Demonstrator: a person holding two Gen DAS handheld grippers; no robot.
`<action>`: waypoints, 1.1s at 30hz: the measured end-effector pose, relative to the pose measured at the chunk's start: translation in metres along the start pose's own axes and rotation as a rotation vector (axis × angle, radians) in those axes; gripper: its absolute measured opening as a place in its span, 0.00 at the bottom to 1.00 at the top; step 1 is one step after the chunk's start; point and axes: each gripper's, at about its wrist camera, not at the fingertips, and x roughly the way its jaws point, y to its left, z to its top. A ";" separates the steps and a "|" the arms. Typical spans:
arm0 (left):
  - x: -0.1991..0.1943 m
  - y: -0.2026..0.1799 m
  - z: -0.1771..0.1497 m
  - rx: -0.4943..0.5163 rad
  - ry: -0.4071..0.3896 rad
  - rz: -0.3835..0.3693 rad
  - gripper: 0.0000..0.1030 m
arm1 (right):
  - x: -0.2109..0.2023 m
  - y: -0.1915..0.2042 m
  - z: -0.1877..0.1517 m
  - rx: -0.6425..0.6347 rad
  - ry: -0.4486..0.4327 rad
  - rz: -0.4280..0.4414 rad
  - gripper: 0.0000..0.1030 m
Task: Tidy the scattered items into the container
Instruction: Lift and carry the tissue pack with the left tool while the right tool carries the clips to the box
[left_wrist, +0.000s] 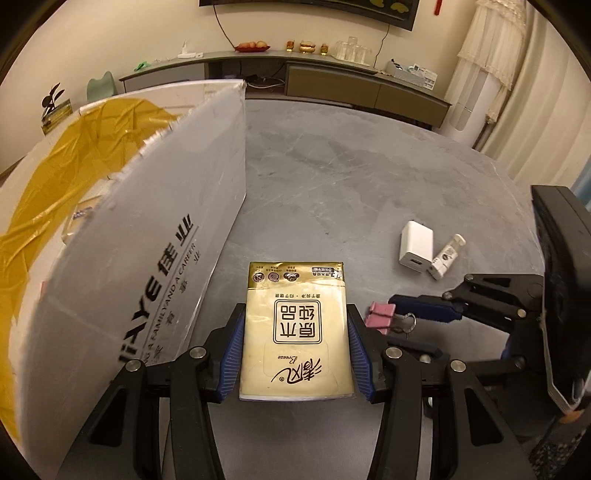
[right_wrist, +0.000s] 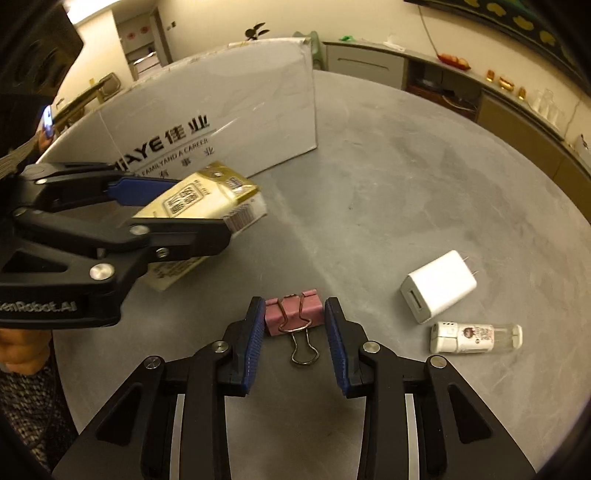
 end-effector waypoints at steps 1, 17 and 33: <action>-0.004 0.000 0.000 0.003 -0.007 0.002 0.50 | -0.002 0.001 0.001 0.001 -0.006 0.001 0.34; -0.070 -0.012 -0.001 0.032 -0.126 -0.040 0.50 | -0.085 0.028 0.000 0.062 -0.160 -0.057 0.34; -0.132 0.014 0.000 -0.017 -0.255 -0.088 0.50 | -0.123 0.069 0.021 0.067 -0.255 -0.092 0.34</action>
